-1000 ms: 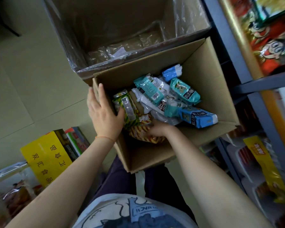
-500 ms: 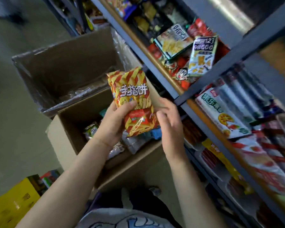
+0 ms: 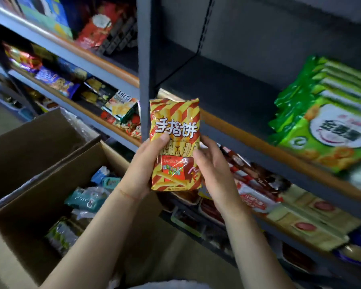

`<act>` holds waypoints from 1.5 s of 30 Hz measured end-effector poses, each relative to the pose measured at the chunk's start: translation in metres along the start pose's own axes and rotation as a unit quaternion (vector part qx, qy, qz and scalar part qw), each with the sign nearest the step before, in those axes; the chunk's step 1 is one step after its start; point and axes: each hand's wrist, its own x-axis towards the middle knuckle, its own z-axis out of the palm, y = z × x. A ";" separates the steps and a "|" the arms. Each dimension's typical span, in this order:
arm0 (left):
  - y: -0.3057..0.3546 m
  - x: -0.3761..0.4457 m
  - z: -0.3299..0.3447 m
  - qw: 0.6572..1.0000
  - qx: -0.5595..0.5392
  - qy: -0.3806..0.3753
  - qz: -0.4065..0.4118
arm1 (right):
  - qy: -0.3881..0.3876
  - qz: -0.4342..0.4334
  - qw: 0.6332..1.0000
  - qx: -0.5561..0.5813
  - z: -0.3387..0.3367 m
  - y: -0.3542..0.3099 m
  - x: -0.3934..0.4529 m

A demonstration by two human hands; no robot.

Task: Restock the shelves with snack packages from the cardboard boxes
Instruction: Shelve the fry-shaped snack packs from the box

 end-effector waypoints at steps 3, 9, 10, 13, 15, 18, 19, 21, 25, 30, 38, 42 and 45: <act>0.008 0.009 0.048 0.997 0.037 0.016 0.059 | 0.038 -0.036 0.999 0.009 -0.034 -0.015 -0.012; 0.011 0.025 0.108 0.984 0.136 -0.055 0.102 | 0.246 -0.130 0.960 -0.012 -0.078 -0.042 -0.026; 0.012 0.027 0.114 0.981 0.149 -0.070 0.106 | 0.257 -0.138 0.956 -0.034 -0.084 -0.045 -0.028; 0.020 0.035 0.124 0.971 0.176 -0.105 0.124 | 0.272 -0.139 0.946 -0.112 -0.095 -0.050 -0.029; 0.027 0.042 0.126 0.965 0.195 -0.106 0.140 | 0.306 -0.140 0.914 -0.227 -0.099 -0.052 -0.024; 0.040 0.056 0.124 0.958 0.217 -0.101 0.157 | 0.384 -0.146 0.809 -0.421 -0.096 -0.057 -0.013; 0.046 0.062 0.123 0.957 0.221 -0.103 0.160 | 0.398 -0.149 0.792 -0.439 -0.091 -0.061 -0.008; 0.058 0.074 0.119 0.953 0.225 -0.111 0.168 | 0.402 -0.150 0.803 -0.412 -0.080 -0.067 0.002; 0.079 0.103 0.108 0.945 0.239 -0.131 0.183 | 0.374 -0.102 0.870 -0.306 -0.055 -0.076 0.024; 0.078 0.141 0.106 0.933 0.272 -0.145 0.188 | 0.374 -0.039 0.897 -0.232 -0.040 -0.078 0.050; 0.058 0.193 0.133 0.945 0.249 -0.147 0.150 | 0.399 -0.006 0.903 -0.161 -0.073 -0.070 0.094; 0.050 0.222 0.148 0.945 0.243 -0.185 0.116 | 0.405 0.021 0.903 -0.142 -0.099 -0.070 0.124; 0.050 0.243 0.159 0.949 0.228 -0.201 0.080 | 0.426 0.029 0.902 -0.069 -0.115 -0.068 0.148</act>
